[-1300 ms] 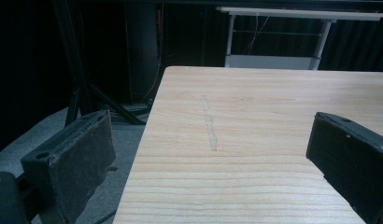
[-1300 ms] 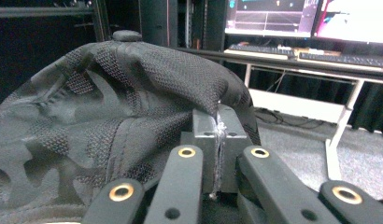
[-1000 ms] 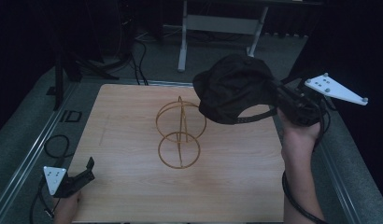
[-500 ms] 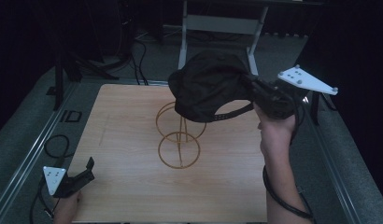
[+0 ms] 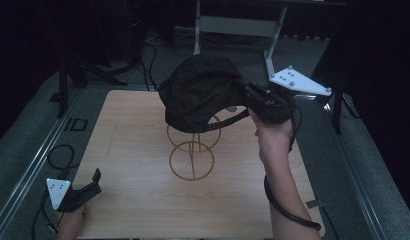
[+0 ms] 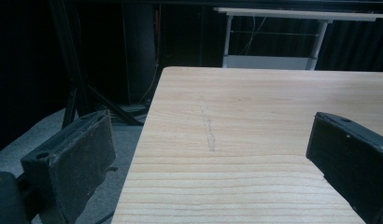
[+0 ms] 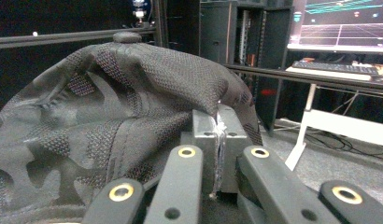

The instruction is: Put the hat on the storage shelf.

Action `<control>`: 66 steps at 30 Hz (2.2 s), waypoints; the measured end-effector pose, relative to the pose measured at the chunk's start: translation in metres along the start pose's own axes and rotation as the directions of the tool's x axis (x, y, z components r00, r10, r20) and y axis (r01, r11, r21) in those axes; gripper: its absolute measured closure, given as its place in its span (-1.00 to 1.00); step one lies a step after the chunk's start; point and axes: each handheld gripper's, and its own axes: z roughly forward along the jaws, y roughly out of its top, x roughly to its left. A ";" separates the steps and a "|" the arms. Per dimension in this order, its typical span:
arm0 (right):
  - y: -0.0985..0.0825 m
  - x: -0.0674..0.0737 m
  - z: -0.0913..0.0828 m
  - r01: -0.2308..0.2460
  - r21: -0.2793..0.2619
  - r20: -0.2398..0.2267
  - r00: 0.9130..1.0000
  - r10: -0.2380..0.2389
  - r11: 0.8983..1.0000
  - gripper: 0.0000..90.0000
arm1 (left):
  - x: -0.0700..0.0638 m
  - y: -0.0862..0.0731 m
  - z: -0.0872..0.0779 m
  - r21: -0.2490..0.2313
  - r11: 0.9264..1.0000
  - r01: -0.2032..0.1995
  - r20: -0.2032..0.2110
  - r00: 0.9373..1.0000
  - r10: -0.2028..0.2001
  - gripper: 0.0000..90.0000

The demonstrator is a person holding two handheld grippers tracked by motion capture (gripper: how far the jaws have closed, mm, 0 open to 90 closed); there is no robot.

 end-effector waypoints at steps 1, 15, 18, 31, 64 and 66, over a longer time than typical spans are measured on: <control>0.000 0.006 0.006 0.006 0.001 -0.011 1.000 -0.006 1.000 0.98 | 0.001 0.000 0.000 0.001 1.000 0.003 0.003 1.000 -0.003 -0.96; -0.026 0.012 0.023 0.009 0.021 -0.033 0.999 -0.009 1.000 0.98 | 0.000 0.000 0.000 0.000 1.000 0.007 0.007 1.000 -0.007 -0.96; -0.039 0.013 0.026 0.005 0.041 -0.031 1.000 -0.003 0.999 0.98 | 0.001 0.000 0.000 -0.001 1.000 0.004 0.007 1.000 -0.004 -0.96; -0.093 0.003 0.038 -0.008 0.136 0.001 1.000 0.008 0.991 0.98 | 0.001 0.000 0.000 0.000 1.000 0.003 0.009 1.000 -0.003 -0.96; -0.129 -0.006 0.041 -0.021 0.236 -0.141 0.988 0.056 0.972 0.67 | 0.000 0.000 0.000 0.002 1.000 0.001 0.007 1.000 -0.001 -0.96; -0.129 -0.004 0.042 -0.015 0.239 -0.149 0.988 0.052 0.971 0.66 | 0.000 0.000 0.000 0.002 1.000 0.001 0.007 1.000 -0.002 -0.96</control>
